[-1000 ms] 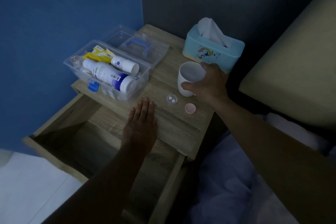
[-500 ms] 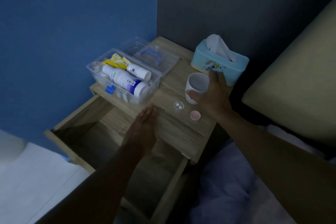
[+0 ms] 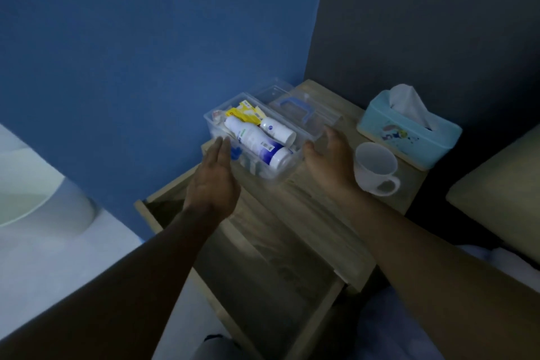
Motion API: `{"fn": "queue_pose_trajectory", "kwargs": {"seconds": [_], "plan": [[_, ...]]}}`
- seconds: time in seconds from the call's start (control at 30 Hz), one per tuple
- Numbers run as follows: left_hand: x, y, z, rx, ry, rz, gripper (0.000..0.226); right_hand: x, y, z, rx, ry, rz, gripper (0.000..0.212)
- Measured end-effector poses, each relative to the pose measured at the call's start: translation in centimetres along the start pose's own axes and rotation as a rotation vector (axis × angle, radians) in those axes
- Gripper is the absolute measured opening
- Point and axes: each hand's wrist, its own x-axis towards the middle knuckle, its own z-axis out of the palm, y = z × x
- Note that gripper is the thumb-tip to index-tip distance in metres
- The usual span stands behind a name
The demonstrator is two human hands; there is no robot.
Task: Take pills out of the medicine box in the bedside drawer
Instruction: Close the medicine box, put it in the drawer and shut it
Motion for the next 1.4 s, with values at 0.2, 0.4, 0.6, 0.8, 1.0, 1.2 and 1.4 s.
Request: {"fn": "queue_pose_trajectory", "kwargs": {"seconds": [0.2, 0.4, 0.6, 0.8, 1.0, 1.2, 1.4], "plan": [[3.8, -2.0, 0.9, 0.045, -0.027, 0.114, 0.087, 4.5, -0.2, 3.3, 0.240, 0.121, 0.488, 0.050], [4.0, -3.6, 2.5, 0.057, -0.051, 0.142, 0.091, 7.4, -0.3, 3.7, 0.336, 0.187, 0.666, 0.046], [4.5, -3.7, 2.6, 0.089, -0.077, 0.145, 0.094, 8.3, -0.2, 2.4, 0.730, 0.145, 0.598, 0.071], [4.8, -3.4, 2.2, 0.120, -0.125, 0.122, 0.098, 7.0, -1.6, 1.1, 0.566, 0.315, 0.129, 0.050], [4.6, -3.4, 1.8, 0.113, -0.140, 0.122, 0.098, 4.7, -2.5, 0.7, 0.261, 0.318, -0.202, 0.045], [3.2, -3.4, 2.2, -0.018, -0.136, -0.012, 0.096, 1.1, -1.8, 1.2, 0.072, 0.321, -0.390, 0.045], [2.4, -3.0, 2.2, -0.109, -0.179, -0.107, 0.088, -2.3, -0.2, 3.1, -0.065, 0.138, -0.588, 0.042]]}}
